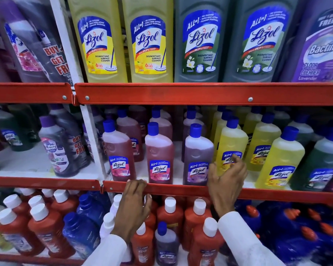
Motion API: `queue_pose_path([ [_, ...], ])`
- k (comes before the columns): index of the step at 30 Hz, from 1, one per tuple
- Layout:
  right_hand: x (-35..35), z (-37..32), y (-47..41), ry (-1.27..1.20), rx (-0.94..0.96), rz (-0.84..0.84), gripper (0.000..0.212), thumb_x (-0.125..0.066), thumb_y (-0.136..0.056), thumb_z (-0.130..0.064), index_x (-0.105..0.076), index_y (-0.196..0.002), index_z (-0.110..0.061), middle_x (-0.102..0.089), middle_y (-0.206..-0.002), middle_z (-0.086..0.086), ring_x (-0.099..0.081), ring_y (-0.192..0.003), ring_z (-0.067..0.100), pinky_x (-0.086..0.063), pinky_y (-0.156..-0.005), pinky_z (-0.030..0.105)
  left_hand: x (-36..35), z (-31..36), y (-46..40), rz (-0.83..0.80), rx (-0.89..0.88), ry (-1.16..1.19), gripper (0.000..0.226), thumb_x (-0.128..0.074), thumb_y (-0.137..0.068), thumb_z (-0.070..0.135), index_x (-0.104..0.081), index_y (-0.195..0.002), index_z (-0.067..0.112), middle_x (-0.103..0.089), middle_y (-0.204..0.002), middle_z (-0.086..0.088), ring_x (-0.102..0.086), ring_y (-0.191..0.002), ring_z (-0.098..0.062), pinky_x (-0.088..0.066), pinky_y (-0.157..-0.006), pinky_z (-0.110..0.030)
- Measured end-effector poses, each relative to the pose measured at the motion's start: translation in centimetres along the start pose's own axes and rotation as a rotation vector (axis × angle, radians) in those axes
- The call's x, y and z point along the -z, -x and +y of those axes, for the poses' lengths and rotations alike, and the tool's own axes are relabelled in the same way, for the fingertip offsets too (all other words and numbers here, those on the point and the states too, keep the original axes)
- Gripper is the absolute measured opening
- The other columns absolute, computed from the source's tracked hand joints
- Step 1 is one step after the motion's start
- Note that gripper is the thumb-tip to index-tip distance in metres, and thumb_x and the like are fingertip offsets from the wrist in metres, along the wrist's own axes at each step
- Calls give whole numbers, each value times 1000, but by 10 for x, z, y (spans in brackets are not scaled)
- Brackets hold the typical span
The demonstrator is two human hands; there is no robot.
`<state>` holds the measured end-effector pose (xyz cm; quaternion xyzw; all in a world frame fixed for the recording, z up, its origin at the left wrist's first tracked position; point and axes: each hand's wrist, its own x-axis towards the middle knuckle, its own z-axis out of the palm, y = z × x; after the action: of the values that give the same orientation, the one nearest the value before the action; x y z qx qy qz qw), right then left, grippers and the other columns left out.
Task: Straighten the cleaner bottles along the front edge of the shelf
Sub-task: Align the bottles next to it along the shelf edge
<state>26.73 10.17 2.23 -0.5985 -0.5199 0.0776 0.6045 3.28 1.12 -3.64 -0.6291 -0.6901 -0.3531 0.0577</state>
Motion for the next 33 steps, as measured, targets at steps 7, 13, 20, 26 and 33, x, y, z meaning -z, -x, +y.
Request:
queue_pose_path([
  [7,-9,20,-48,207,-162,-100,98,-86,-62,-41,-36,-133,4,-49,-127,28,-49,-118,45,-45,-95,50,0,4,0,29,15,11,36,-62,-83,22,-61,-118,11,-61,-112,-5,-53,-109,-24,-49,-96,-37],
  [13,-11,29,-54,212,-155,-142,96,-88,-60,-41,-40,-128,7,-55,-121,31,-53,-113,47,-47,-91,50,1,7,0,19,55,-3,43,-48,-82,34,-62,-115,11,-60,-110,-4,-53,-106,-23,-43,-95,-30],
  [20,6,40,-37,252,-108,-92,93,-84,-59,-47,-41,-124,3,-55,-120,27,-50,-114,43,-43,-94,49,0,10,0,32,79,15,38,-52,-81,29,-64,-112,9,-61,-106,-6,-52,-103,-23,-39,-92,-27],
  [26,14,39,-28,268,-118,-84,96,-85,-59,-49,-39,-126,2,-53,-123,27,-49,-117,45,-45,-94,53,-2,12,0,42,83,12,31,-66,-82,15,-64,-112,7,-62,-106,-8,-53,-103,-24,-39,-94,-26],
  [33,31,24,-18,205,-131,-29,107,-85,-62,-49,-32,-141,0,-47,-135,28,-43,-125,44,-38,-103,53,2,11,1,20,79,27,38,-60,-79,24,-64,-113,8,-63,-108,-7,-54,-104,-24,-39,-93,-26],
])
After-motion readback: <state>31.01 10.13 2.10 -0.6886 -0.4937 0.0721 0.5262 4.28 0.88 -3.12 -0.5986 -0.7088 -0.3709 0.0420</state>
